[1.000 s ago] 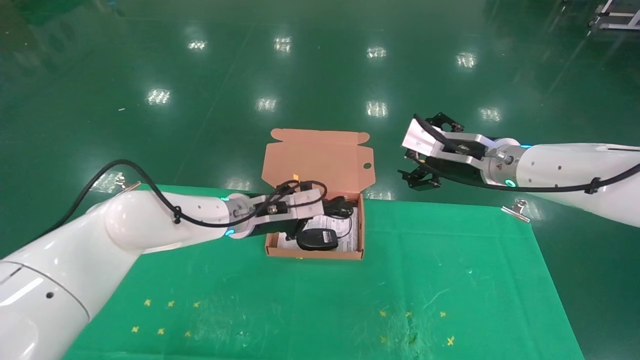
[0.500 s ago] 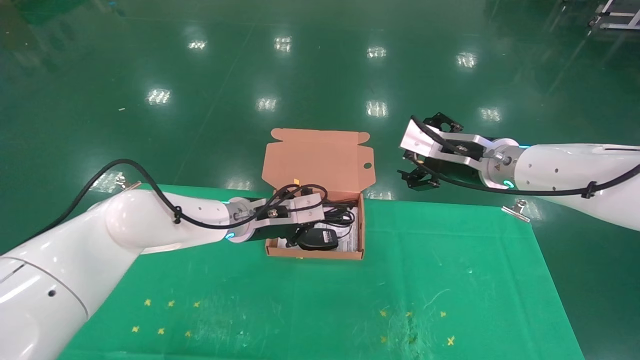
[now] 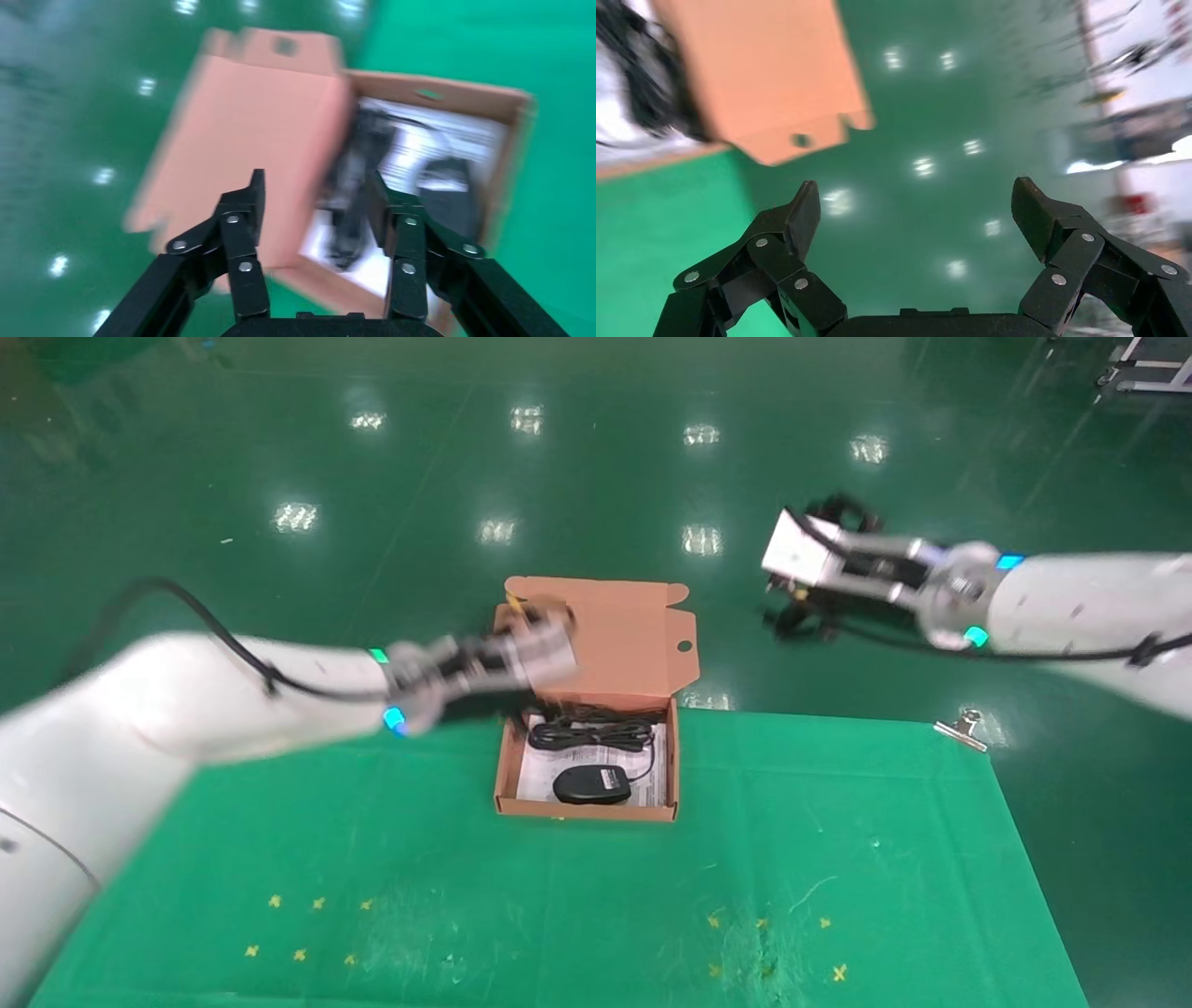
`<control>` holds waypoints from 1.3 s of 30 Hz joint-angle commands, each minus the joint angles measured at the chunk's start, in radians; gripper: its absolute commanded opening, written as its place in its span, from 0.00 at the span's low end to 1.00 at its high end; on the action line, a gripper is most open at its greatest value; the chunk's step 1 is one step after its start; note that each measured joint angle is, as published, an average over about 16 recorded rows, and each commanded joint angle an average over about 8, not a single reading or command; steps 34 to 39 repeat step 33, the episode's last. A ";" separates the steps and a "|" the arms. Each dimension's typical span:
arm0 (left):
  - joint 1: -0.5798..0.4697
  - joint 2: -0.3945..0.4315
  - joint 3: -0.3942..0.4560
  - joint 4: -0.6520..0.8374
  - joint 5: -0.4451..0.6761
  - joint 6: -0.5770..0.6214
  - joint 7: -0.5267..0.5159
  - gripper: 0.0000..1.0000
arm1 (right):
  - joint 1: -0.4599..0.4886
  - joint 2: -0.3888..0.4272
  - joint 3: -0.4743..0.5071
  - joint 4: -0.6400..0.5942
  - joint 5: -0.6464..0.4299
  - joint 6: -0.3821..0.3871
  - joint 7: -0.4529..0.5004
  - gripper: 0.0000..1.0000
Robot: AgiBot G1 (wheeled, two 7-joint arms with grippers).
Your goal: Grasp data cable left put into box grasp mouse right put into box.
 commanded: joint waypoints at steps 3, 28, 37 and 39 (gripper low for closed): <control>-0.037 -0.028 -0.022 -0.012 -0.015 -0.012 -0.025 1.00 | 0.042 0.015 -0.006 0.027 -0.036 -0.023 -0.014 1.00; 0.160 -0.278 -0.262 -0.264 -0.341 0.295 -0.075 1.00 | -0.199 0.127 0.332 0.141 0.325 -0.373 -0.081 1.00; 0.193 -0.315 -0.298 -0.304 -0.392 0.345 -0.081 1.00 | -0.243 0.145 0.388 0.157 0.388 -0.428 -0.092 1.00; 0.193 -0.315 -0.298 -0.304 -0.392 0.345 -0.081 1.00 | -0.243 0.145 0.388 0.157 0.388 -0.428 -0.092 1.00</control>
